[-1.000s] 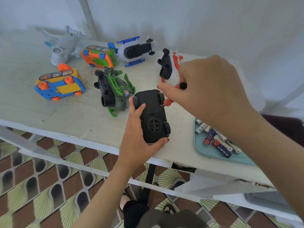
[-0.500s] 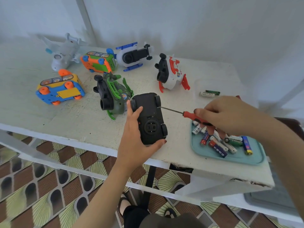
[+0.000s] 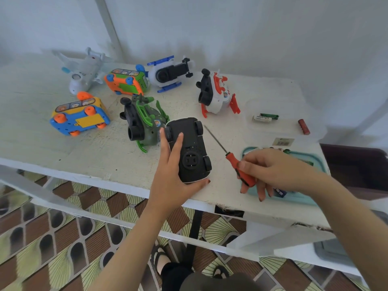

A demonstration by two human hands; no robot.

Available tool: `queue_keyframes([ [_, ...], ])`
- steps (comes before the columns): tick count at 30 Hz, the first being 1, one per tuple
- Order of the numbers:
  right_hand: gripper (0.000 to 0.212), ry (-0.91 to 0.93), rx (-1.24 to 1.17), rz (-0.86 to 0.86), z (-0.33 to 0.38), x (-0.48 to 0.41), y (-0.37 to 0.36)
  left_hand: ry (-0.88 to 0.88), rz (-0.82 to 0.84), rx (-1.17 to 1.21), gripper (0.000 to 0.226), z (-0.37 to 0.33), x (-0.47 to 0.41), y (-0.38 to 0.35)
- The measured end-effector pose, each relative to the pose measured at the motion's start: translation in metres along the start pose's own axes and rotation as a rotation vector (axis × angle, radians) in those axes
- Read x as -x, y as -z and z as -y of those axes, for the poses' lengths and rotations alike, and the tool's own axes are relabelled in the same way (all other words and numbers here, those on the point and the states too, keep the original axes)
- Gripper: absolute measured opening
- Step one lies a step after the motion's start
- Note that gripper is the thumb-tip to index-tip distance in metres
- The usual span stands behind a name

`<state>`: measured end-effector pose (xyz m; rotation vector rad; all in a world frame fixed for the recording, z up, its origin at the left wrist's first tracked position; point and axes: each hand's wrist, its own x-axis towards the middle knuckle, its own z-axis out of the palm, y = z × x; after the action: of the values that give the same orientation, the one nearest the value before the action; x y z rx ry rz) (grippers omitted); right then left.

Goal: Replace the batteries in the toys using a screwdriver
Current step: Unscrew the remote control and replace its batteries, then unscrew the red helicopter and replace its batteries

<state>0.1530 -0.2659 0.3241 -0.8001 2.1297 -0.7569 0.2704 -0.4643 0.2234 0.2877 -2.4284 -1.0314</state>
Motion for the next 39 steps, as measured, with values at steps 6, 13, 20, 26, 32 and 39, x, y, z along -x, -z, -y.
queue_keyframes([
  [6, 0.044, -0.077, 0.328, -0.322, -0.004, -0.014, -0.025, -0.018, -0.017, -0.029, 0.113, -0.004, 0.001, 0.000],
  [13, 0.046, -0.133, 0.617, -0.451, 0.001, -0.021, -0.036, -0.001, -0.095, 0.062, 0.109, -0.002, 0.001, 0.001],
  [20, 0.052, 0.115, 0.157, -0.511, 0.008, -0.025, -0.035, 0.140, -0.192, 0.309, 0.100, -0.021, 0.004, 0.002],
  [26, 0.050, 0.082, -0.565, -0.173, 0.025, -0.029, -0.041, 0.064, -0.205, 0.455, 0.100, -0.042, -0.001, -0.005],
  [32, 0.047, 0.266, -1.255, 0.139, 0.021, -0.034, -0.024, -0.131, -0.051, 0.363, 0.101, -0.056, -0.032, -0.004],
  [39, 0.076, 0.357, -1.473, 0.036, 0.012, -0.051, 0.017, -0.156, 0.139, 0.356, 0.066, -0.053, -0.093, 0.014],
])
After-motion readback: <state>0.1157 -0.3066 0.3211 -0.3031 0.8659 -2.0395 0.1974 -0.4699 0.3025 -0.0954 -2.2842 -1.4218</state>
